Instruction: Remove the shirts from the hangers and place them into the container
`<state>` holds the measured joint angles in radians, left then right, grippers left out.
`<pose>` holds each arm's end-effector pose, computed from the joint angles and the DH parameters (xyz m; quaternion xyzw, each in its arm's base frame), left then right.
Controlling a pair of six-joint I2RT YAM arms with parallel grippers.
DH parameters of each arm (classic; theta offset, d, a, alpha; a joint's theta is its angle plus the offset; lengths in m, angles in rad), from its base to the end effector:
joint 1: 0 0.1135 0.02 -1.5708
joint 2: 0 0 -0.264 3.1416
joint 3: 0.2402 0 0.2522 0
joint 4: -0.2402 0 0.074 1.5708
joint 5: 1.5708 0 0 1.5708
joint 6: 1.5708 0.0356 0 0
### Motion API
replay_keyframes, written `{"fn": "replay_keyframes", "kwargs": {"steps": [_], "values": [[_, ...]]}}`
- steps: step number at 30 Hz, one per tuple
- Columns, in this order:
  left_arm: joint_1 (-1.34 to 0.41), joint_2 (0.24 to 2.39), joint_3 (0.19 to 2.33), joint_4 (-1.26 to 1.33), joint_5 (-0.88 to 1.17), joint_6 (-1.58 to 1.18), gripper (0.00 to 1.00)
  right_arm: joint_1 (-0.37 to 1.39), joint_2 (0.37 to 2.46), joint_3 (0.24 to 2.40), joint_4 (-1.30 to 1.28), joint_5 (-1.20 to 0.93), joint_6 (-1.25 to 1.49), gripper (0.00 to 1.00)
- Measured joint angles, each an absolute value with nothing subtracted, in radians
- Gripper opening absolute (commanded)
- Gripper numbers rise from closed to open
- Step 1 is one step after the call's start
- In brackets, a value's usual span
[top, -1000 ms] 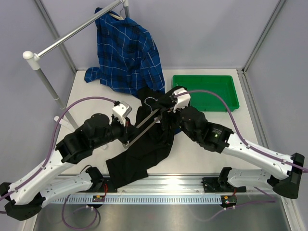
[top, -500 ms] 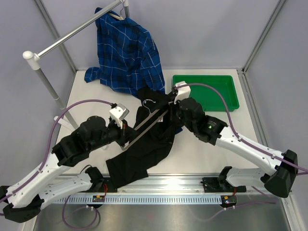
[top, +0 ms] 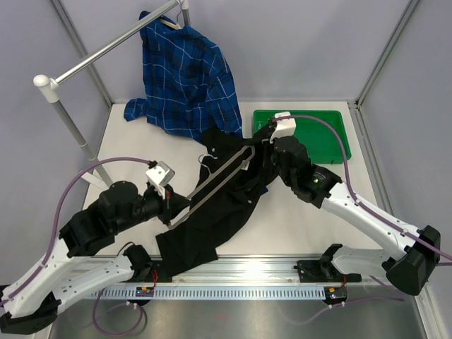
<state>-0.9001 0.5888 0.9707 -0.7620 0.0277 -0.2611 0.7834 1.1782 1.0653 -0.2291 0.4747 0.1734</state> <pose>0.0658 -0.0846 0.3664 0.2674 0.7835 -0.3172 0.4626 0.2019 0.1781 0.3540 -0.1092 0.7983 0.0874 0.5859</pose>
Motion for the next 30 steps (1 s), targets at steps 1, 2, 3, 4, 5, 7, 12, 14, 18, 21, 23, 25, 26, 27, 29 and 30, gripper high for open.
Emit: {"fn": "replay_keyframes", "kwargs": {"steps": [1,2,3,4,5,7,12,14,18,21,23,25,26,27,29,30], "values": [[-0.900,0.577,0.971,-0.772,0.027,-0.262,0.00,0.777,1.176,1.065,-0.230,0.482,0.171,0.00],[-0.900,0.567,0.971,-0.780,0.027,-0.263,0.00,0.775,1.176,1.065,-0.230,0.486,0.171,0.00],[-0.900,0.559,0.971,-0.787,0.026,-0.263,0.00,0.771,1.175,1.065,-0.231,0.490,0.170,0.00],[-0.900,0.553,0.971,-0.796,0.026,-0.264,0.00,0.769,1.175,1.065,-0.231,0.493,0.170,0.00],[-0.900,0.547,0.971,-0.805,0.024,-0.266,0.00,0.767,1.175,1.065,-0.232,0.497,0.168,0.00],[-0.900,0.535,0.971,-0.829,0.022,-0.267,0.00,0.764,1.174,1.065,-0.235,0.506,0.168,0.00],[-0.900,0.478,0.972,-0.878,0.022,-0.273,0.00,0.764,1.170,1.065,-0.255,0.514,0.168,0.00],[-0.900,0.448,0.976,-0.894,0.018,-0.281,0.00,0.764,1.170,1.063,-0.260,0.514,0.168,0.00],[-0.900,0.416,1.013,-0.920,-0.022,-0.296,0.00,0.763,1.166,1.040,-0.263,0.505,0.174,0.00],[-0.900,0.414,1.044,-0.924,-0.069,-0.303,0.00,0.763,1.159,1.013,-0.269,0.484,0.183,0.00],[-0.900,0.415,1.063,-0.925,-0.101,-0.308,0.00,0.763,1.153,0.993,-0.278,0.461,0.188,0.00],[-0.900,0.424,1.086,-0.930,-0.155,-0.318,0.00,0.763,1.145,0.974,-0.287,0.438,0.192,0.00],[-0.900,0.432,1.099,-0.931,-0.183,-0.323,0.00,0.764,1.140,0.966,-0.290,0.421,0.194,0.00],[-0.900,0.445,1.112,-0.931,-0.213,-0.329,0.00,0.766,1.139,0.962,-0.294,0.413,0.195,0.00],[-0.900,0.482,1.142,-0.931,-0.284,-0.342,0.00,0.793,1.138,0.961,-0.302,0.401,0.194,0.00],[-0.900,0.505,1.152,-0.929,-0.317,-0.348,0.00,0.822,1.139,0.961,-0.307,0.398,0.194,0.00]]}}
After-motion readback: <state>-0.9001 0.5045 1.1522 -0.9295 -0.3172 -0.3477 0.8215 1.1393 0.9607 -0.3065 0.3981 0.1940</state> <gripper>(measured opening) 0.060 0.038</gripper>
